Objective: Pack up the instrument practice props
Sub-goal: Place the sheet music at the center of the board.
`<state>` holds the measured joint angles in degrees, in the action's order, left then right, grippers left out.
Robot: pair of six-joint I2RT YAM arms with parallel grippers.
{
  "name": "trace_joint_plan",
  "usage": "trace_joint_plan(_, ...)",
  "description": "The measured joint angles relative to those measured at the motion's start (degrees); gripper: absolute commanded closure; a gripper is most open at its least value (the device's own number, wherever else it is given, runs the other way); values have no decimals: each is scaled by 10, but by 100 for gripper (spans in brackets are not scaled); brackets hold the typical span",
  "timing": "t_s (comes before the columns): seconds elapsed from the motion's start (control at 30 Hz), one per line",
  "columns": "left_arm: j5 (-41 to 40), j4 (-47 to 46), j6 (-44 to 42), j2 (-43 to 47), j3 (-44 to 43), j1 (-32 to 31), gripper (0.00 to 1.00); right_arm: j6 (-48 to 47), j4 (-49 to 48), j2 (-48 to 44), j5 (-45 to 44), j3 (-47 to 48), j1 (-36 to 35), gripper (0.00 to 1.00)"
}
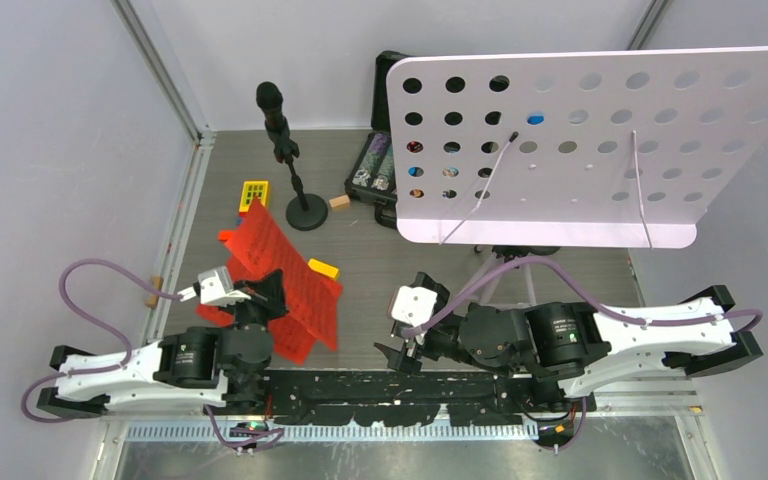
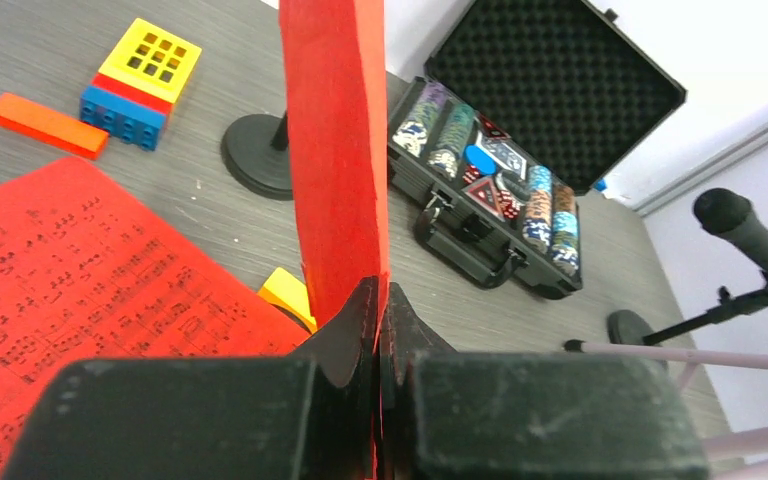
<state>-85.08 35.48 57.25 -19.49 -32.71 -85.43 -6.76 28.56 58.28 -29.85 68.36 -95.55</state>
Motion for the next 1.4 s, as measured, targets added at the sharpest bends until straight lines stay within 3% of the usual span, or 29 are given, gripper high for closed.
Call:
trace_joint_plan(0.17,-9,10,9,17,10,14,100,8,-6,5,2,-1,0,14)
trace_joint_plan(0.47,-18,-15,-23,170,139,16,97,10,-8,6,2,-1,-1,14)
trace_joint_plan(0.57,-21,-63,-71,179,167,16,86,11,-10,6,2,-2,-1,14)
trace_joint_plan(0.77,-24,-111,-114,167,174,16,46,14,-11,8,2,-5,-1,14)
trace_joint_plan(0.87,-24,-116,-124,171,174,16,35,14,-11,10,2,-6,-1,14)
trace_joint_plan(1.13,-26,-113,-165,174,151,19,25,16,-11,10,2,-8,-1,14)
trace_joint_plan(1.4,-33,-110,-261,68,16,22,16,16,-11,10,2,-8,-1,14)
